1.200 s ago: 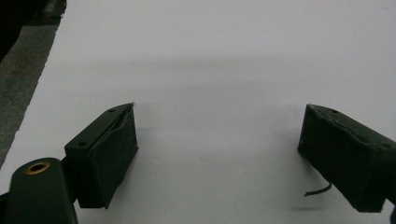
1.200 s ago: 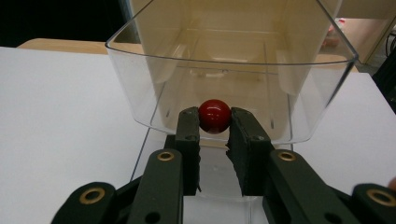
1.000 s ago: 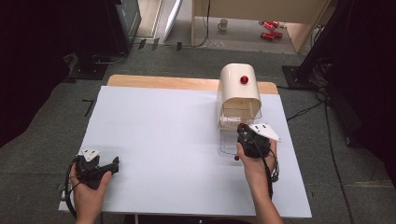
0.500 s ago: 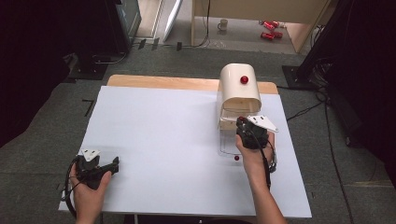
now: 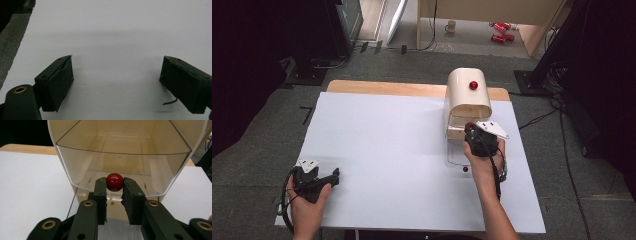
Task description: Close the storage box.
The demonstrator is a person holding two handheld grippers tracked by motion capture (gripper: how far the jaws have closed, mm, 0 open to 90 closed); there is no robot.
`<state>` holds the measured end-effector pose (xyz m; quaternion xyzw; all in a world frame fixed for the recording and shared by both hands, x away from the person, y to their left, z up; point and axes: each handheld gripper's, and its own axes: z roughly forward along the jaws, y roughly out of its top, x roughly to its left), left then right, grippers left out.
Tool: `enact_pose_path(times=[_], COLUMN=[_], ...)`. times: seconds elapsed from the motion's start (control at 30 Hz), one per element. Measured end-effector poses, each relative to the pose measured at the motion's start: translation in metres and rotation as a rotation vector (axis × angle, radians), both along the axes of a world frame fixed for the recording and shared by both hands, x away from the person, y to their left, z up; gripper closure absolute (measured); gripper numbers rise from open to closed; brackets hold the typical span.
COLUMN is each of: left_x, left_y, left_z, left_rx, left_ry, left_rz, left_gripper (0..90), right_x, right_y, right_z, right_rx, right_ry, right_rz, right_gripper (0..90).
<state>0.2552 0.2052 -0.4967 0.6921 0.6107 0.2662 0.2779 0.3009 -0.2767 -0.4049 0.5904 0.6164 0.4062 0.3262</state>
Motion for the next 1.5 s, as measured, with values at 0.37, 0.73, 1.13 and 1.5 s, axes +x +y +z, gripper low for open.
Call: enact_pose_path(times=[0.37, 0.73, 1.13, 1.5], left_x=[0.000, 0.000, 0.000, 0.000], left_y=[0.000, 0.000, 0.000, 0.000], left_z=[0.000, 0.000, 0.000, 0.000], left_rx=[-0.001, -0.001, 0.000, 0.000], left_ry=[0.000, 0.000, -0.001, -0.001], left_rz=[0.001, 0.001, 0.001, 0.001], left_gripper=[11.7, 11.7, 11.7, 11.7], right_x=[-0.029, -0.065, -0.096, -0.102], right_y=[-0.007, -0.004, 0.001, 0.000], right_z=[-0.011, -0.020, -0.044, -0.071], right_rx=[0.029, 0.024, 0.009, 0.009], right_ry=[0.017, 0.014, 0.034, 0.084], right_rz=[0.020, 0.055, 0.051, 0.025], right_gripper=[35.3, 17.3, 16.8, 19.0])
